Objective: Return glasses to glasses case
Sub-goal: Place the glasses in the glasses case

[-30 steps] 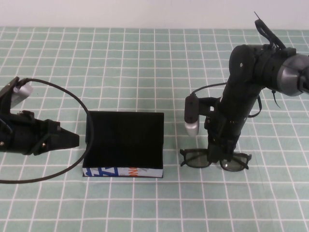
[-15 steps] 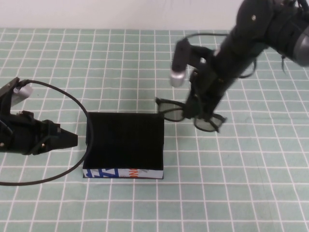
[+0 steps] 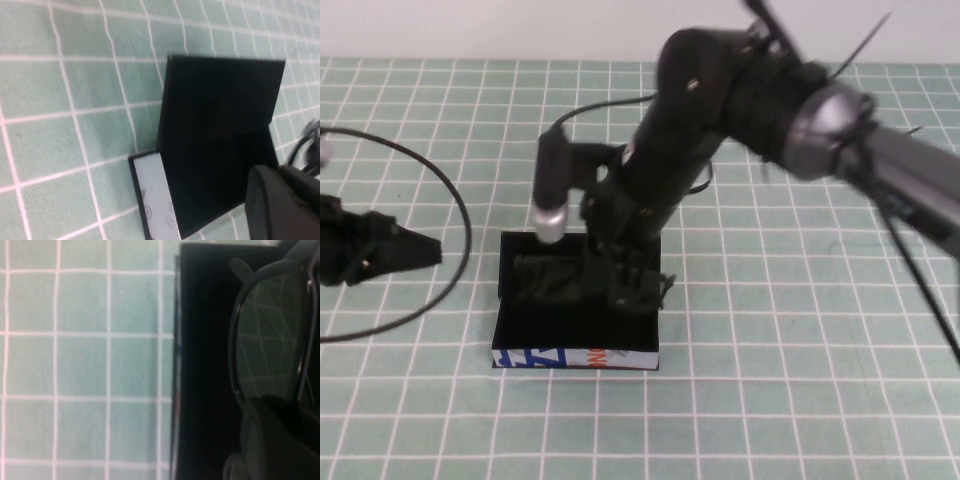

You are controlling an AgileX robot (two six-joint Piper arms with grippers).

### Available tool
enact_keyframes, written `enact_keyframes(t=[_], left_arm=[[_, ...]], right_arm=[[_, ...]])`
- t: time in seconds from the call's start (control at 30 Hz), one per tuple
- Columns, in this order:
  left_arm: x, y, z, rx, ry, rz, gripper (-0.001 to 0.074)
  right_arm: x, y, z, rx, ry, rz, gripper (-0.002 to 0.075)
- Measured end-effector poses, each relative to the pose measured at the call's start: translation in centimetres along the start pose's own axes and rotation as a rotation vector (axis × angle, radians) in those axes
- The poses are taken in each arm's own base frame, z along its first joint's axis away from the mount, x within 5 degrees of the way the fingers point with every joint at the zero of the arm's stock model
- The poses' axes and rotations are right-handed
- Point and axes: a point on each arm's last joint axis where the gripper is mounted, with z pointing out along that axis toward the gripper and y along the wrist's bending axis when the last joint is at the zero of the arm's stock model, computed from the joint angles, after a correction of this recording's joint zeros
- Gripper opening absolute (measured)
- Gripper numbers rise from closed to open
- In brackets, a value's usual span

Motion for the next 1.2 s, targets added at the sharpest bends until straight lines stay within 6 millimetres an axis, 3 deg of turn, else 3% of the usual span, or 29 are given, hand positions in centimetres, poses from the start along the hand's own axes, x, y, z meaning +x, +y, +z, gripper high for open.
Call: enact_keyframes(t=[0.33,0.87,1.2], left_arm=[[-0.1,0.1,-0.5,0.011,0.009,-0.006,-0.0002],[-0.1,0.1,-0.5,0.013,0.012,-0.013,-0.0002],[-0.1,0.1,-0.5,0.013,0.012,-0.013,-0.0002]], right_arm=[[-0.9,-0.3,3.6,-0.055,-0.009,0.001,0.0020],[-0.1,-0.8,5.6,-0.071,0.038,0.007,0.0029],[-0.1,-0.8,5.5,-0.071,0.038,0.013,0.0192]])
